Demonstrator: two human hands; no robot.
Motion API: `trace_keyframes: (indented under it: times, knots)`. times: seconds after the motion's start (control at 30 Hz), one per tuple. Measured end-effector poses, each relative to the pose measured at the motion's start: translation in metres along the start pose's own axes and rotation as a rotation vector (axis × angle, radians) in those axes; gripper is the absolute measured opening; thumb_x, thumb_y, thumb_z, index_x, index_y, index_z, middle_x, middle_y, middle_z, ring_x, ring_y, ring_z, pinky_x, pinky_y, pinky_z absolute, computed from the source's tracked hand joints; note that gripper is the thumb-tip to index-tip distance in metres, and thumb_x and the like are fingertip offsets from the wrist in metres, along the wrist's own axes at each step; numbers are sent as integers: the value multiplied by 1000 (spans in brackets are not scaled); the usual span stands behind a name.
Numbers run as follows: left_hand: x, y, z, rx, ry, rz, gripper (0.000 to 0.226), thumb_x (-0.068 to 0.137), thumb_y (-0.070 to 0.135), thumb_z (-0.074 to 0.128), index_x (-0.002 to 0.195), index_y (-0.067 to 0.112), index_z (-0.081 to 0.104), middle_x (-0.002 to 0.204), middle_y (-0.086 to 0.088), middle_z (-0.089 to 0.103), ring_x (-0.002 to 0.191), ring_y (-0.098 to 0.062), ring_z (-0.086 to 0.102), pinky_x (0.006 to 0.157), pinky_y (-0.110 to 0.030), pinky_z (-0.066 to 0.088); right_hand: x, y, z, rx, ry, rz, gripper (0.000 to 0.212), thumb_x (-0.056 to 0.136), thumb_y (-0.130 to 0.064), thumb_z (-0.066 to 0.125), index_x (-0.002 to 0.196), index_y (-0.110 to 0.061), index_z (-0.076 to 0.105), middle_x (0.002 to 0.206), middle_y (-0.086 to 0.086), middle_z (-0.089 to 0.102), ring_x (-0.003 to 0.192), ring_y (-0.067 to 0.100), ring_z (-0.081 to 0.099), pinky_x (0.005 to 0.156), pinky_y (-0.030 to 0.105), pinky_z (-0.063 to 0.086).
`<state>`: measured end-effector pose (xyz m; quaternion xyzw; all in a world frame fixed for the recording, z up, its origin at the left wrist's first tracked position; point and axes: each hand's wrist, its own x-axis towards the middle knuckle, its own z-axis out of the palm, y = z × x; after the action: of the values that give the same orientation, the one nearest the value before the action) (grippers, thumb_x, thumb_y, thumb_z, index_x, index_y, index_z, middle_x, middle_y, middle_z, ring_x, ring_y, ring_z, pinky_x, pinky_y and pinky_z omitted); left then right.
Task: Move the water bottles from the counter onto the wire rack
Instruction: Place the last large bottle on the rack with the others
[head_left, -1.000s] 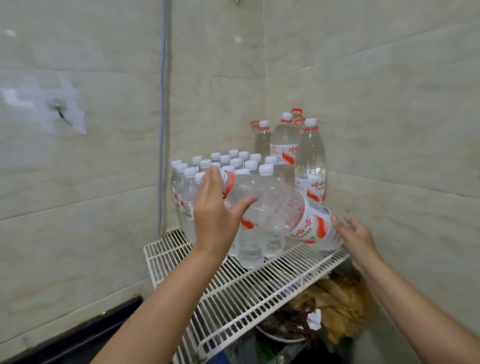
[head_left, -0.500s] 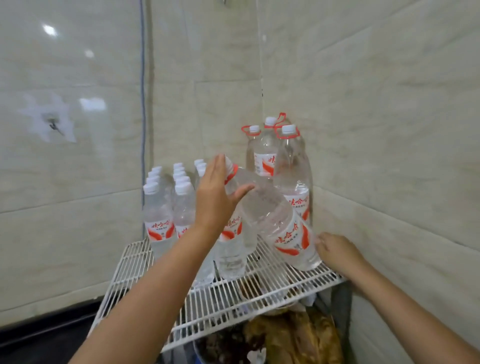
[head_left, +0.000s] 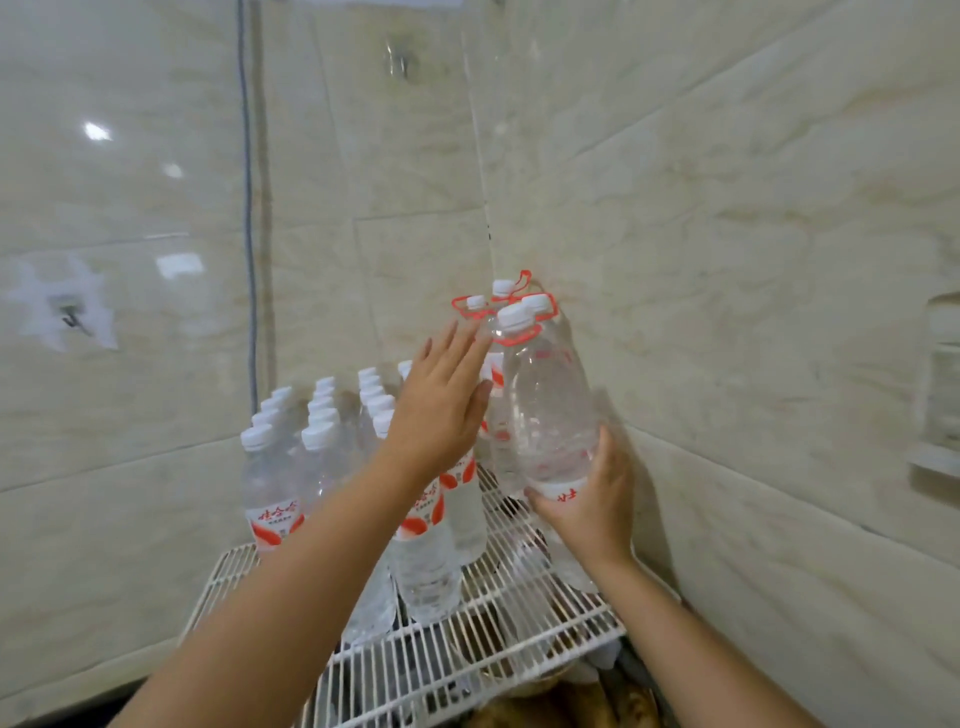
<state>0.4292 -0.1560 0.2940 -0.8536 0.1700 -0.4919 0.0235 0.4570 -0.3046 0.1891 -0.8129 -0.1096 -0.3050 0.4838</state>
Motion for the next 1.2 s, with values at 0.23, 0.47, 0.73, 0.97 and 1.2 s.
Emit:
trace_keyframes:
  times: [0.23,0.47,0.73,0.97,1.2]
  knots:
    - [-75,-34,30,413,-12,-107,58,97,42,6,133,4,31,140,-19,42,143,-20,-15,111,-44,-1,10,12,0,-106,33,106,105,66,-37,79,142,2,18,145,23,29,135,35,27,112,41,19]
    - [-96,-35,45,419,23,-167,67,87,44,31,139,2,24,148,-20,21,141,-23,-24,113,-42,-9,-15,5,18,-119,23,173,101,76,-23,72,145,-4,1,150,21,11,140,35,13,115,43,14]
    - [-106,-39,52,449,96,-108,77,95,55,6,142,-6,6,149,-32,4,141,-30,-20,116,-41,-10,-19,13,19,-86,-17,172,99,82,-18,66,145,-6,-9,151,18,1,139,31,12,114,41,26]
    - [-112,-40,54,451,150,-36,79,88,47,30,143,-1,-1,138,-31,37,142,-30,-17,116,-43,-4,-16,20,11,-109,-101,160,95,84,-17,63,143,0,-10,152,20,-1,142,31,7,116,43,21]
    - [-121,-41,49,437,120,-48,69,95,51,5,145,6,-11,152,-14,-24,142,-26,-19,116,-40,-10,-17,20,4,-164,-119,160,96,84,-24,62,144,-1,-9,153,19,2,142,30,6,116,36,14]
